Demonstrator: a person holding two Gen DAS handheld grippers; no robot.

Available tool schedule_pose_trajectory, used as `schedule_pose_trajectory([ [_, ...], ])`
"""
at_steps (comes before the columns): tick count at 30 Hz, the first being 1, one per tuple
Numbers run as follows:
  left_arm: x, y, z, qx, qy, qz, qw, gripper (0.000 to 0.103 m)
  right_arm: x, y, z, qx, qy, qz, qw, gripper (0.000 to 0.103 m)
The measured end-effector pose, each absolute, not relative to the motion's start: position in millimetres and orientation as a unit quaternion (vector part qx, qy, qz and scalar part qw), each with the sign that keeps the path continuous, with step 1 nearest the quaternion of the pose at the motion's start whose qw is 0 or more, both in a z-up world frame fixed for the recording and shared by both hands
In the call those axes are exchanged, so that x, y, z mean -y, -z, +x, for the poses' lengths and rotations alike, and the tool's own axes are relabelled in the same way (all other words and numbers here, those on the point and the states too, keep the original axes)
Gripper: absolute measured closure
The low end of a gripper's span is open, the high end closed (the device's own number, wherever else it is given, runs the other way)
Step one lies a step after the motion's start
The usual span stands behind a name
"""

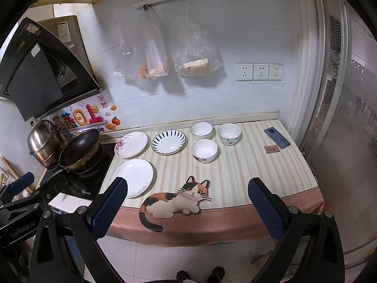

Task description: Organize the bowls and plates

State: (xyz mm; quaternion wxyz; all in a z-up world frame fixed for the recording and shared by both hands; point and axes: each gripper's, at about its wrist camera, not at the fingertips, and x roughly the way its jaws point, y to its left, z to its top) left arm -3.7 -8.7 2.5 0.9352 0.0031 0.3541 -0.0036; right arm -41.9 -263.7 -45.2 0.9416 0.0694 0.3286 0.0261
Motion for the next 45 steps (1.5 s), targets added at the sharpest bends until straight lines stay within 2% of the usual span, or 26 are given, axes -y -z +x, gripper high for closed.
schedule_pose_trajectory([
  [45,2.5,-8.9,-0.1,-0.347,-0.001,0.0,0.938,0.0,256.9,43.5,-40.8,-0.329,-0.028,0.07,0.941,0.0],
])
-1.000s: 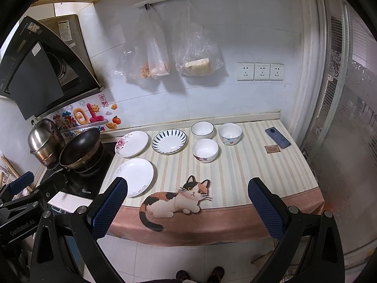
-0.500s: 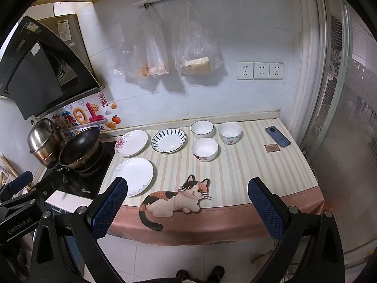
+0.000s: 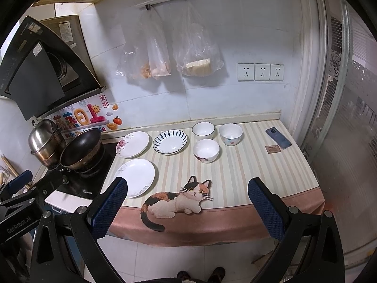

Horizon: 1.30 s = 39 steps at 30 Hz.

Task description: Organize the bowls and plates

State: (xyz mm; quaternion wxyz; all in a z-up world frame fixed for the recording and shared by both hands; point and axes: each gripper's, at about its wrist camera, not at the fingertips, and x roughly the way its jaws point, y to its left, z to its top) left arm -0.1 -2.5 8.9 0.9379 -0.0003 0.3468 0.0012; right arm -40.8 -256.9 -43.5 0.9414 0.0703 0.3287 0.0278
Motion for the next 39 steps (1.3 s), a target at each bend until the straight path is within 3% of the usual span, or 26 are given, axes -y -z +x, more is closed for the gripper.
schedule_pose_trajectory([
  [23,-13.1,0.9,12.5,-0.32,-0.007,-0.004,0.947,0.0,248.9,50.7,-32.4,-0.317,-0.035,0.096,0.943,0.0],
  [29,-50.9,47.7,60.1,-0.321,-0.052,0.011,0.945,0.0,228.6,103.9,19.1,-0.378,-0.076,0.128,0.914,0.0],
  [39,-111.2,182.5,186.0,-0.471,-0.057,-0.017,0.88,0.0,170.2,244.1,161.3,-0.51,-0.163,0.143,0.832,0.0],
])
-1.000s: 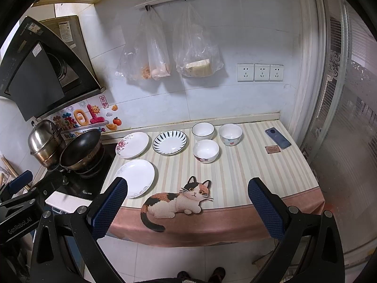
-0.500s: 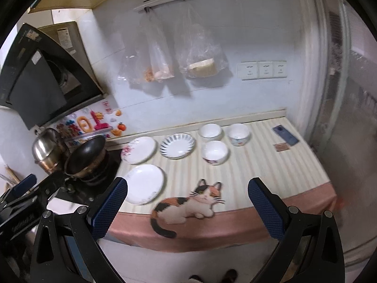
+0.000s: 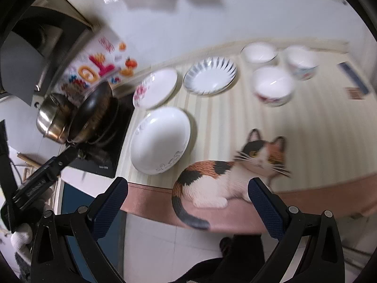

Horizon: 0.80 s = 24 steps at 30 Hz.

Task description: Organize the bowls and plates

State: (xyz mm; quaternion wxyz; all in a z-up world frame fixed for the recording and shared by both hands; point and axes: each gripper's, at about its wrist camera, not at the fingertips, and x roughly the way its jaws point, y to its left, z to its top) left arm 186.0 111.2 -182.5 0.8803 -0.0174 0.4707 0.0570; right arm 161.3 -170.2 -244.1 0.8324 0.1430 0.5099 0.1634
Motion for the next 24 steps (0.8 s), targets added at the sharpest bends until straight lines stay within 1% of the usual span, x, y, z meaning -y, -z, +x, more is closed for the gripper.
schedule_pose_trajectory([
  [4,-132.1,243.5,235.9,-0.535,-0.077,-0.04,0.84,0.0,145.1,303.2,234.9,-0.549,-0.195,0.135,0.802,0.001],
  [8,-151.3,289.0,270.0,-0.573,-0.082,-0.078,0.812,0.001,121.7,351.4,292.8,-0.578,-0.215,0.125,0.777,0.002],
  [10,-158.9,311.1,286.9,-0.59,-0.078,-0.097,0.798,0.001,112.9,370.9,315.2,-0.588,-0.23,0.14,0.762,0.007],
  [12,-164.0,329.8,297.3,-0.601,-0.077,-0.103,0.789,0.003,106.0,385.8,331.5,-0.596,-0.247,0.154,0.748,0.017],
  [13,-166.2,334.6,298.9,-0.606,-0.075,-0.106,0.785,0.006,101.0,393.8,339.6,-0.602,-0.252,0.156,0.741,0.019],
  [15,-169.8,348.5,304.4,-0.617,-0.069,-0.114,0.775,0.013,91.7,408.2,355.1,-0.612,-0.262,0.16,0.729,0.029],
  [16,-171.2,354.3,308.3,-0.62,-0.065,-0.119,0.772,0.018,87.8,413.6,360.3,-0.615,-0.267,0.158,0.725,0.031],
  [17,-172.7,359.4,309.2,-0.622,-0.06,-0.126,0.77,0.027,84.3,417.7,363.7,-0.617,-0.269,0.156,0.723,0.034],
  [18,-174.0,364.4,309.7,-0.625,-0.058,-0.131,0.767,0.033,80.2,421.5,366.5,-0.617,-0.273,0.154,0.722,0.038],
  [19,-174.6,368.2,310.7,-0.628,-0.053,-0.137,0.764,0.046,75.4,426.8,371.2,-0.617,-0.277,0.152,0.721,0.041],
  [20,-175.4,371.1,309.8,-0.63,-0.05,-0.142,0.762,0.055,72.2,430.2,373.4,-0.617,-0.281,0.155,0.719,0.05],
  [21,-176.5,372.7,308.3,-0.631,-0.055,-0.141,0.761,0.059,68.9,435.8,377.3,-0.617,-0.286,0.16,0.716,0.063],
  [23,-181.1,373.3,308.4,-0.623,-0.057,-0.153,0.765,0.06,64.0,440.5,380.1,-0.616,-0.292,0.162,0.714,0.079],
  [24,-182.9,371.7,305.5,-0.62,-0.058,-0.158,0.766,0.06,62.3,441.6,381.1,-0.615,-0.289,0.161,0.715,0.079],
])
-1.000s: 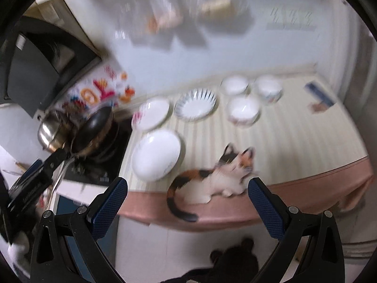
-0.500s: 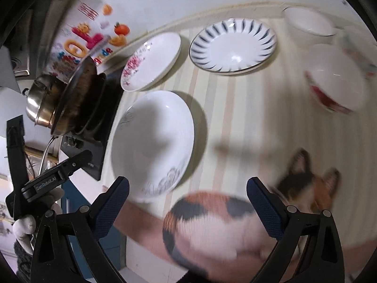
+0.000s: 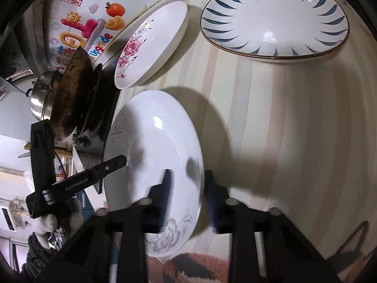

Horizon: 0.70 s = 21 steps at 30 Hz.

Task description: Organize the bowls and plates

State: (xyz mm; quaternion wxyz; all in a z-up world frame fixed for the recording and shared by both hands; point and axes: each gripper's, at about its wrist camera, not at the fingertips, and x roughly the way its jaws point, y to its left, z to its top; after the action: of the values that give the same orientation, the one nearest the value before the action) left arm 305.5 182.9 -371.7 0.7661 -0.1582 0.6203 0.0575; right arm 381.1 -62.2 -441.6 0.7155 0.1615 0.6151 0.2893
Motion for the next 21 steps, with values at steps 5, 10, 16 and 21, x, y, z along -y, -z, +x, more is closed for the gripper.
schedule_pose_trajectory([
  [5,-184.3,366.0,293.9,-0.613,-0.056,-0.161,0.771,0.063,61.2,439.8,376.7,-0.607,-0.289,0.155,0.724,0.08],
  [10,-177.8,358.8,290.1,-0.611,-0.042,-0.158,0.775,0.063,73.1,435.8,371.0,-0.606,-0.277,0.149,0.731,0.08],
  [16,-157.5,341.7,272.4,-0.602,-0.019,-0.141,0.786,0.063,104.4,425.2,359.9,-0.599,-0.261,0.154,0.741,0.08],
  [21,-128.7,328.0,262.3,-0.598,0.007,-0.127,0.791,0.063,141.5,412.7,344.1,-0.592,-0.244,0.16,0.751,0.08],
])
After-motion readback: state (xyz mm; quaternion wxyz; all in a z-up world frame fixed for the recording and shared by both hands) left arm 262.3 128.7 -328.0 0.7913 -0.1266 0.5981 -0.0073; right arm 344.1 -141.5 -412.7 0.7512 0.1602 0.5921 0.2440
